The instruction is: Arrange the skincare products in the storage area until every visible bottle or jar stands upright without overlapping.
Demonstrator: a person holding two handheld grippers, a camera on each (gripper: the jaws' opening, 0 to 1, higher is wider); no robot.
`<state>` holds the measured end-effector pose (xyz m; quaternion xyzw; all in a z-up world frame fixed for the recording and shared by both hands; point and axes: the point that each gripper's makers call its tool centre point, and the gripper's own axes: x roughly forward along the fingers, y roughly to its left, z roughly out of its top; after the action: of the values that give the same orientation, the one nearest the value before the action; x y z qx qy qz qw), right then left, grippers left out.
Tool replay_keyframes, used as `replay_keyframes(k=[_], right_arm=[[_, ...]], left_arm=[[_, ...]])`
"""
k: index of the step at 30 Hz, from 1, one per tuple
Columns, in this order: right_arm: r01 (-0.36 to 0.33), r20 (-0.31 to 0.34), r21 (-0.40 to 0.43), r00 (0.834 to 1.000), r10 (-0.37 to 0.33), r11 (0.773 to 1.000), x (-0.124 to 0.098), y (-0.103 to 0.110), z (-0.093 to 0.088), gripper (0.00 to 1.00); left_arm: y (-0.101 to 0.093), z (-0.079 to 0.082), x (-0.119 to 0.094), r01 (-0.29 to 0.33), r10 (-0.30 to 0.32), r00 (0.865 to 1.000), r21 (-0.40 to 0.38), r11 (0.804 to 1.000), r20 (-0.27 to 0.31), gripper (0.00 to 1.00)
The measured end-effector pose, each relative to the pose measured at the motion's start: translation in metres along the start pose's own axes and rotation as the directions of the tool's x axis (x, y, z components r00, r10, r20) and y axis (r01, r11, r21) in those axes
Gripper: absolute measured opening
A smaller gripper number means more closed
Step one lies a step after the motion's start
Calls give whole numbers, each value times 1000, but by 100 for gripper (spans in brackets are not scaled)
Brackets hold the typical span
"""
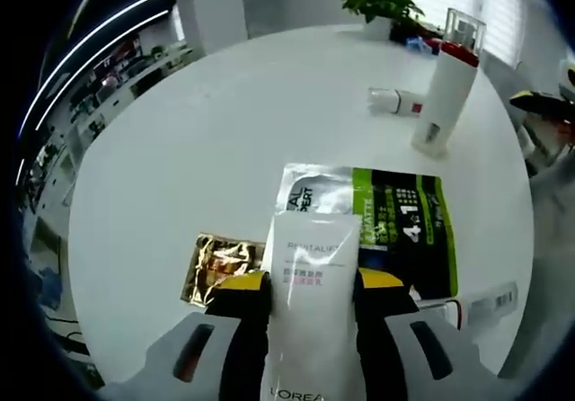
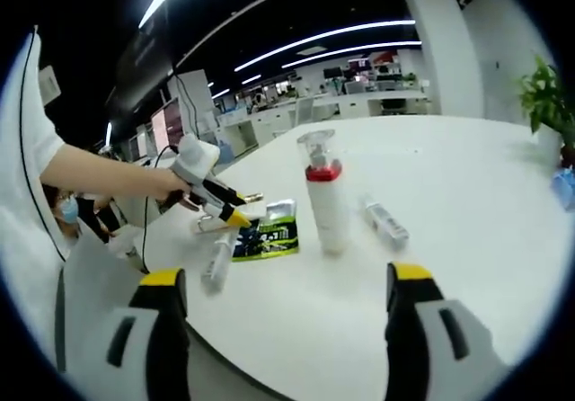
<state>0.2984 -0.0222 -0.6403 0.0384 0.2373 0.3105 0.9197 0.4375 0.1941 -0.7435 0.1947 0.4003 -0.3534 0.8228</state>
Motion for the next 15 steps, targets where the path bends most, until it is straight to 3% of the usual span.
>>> replay_keyframes(k=[5,15], right_arm=[[0,-2,0,1000,0,1000,0,0,-1,92],[-12,-10,-6,1000,12,1000,1,2,-2,91]], left_arm=[[-3,-8,-4,29,-29,999,25,999,-29,34],[1,-24,-17,12,-11,998,20,1000,-64,33]])
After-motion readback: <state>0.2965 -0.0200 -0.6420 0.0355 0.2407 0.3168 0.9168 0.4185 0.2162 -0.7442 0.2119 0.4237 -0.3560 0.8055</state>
